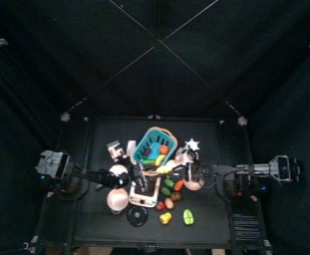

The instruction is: Remove corn husk

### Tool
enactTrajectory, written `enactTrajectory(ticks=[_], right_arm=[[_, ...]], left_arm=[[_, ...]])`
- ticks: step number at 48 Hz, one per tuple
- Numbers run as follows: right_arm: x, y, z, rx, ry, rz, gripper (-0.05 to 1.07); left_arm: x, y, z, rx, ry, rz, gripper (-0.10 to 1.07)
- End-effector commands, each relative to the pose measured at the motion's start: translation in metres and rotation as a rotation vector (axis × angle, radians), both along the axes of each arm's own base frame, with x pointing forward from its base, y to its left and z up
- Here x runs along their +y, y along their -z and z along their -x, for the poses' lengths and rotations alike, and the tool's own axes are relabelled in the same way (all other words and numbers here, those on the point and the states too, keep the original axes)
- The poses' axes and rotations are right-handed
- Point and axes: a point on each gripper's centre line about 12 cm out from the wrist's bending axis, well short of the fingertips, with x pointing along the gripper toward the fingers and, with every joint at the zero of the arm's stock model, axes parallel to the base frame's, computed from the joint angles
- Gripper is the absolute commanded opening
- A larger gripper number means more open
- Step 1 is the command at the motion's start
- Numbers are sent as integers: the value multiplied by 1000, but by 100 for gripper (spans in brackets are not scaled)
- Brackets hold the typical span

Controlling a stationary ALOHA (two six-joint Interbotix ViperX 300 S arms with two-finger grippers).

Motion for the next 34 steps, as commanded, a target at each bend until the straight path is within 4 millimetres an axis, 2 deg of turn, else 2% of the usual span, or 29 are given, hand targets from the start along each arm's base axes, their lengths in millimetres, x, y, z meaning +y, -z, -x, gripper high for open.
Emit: enactTrajectory(ticks=[1, 34], right_arm=[[2, -8, -1, -29, -10, 7, 37], [8, -2, 2, -3, -33, 14, 37]], left_arm=[[1, -12, 1, -37, -4, -1, 58], [3, -10, 14, -22, -4, -2, 58]])
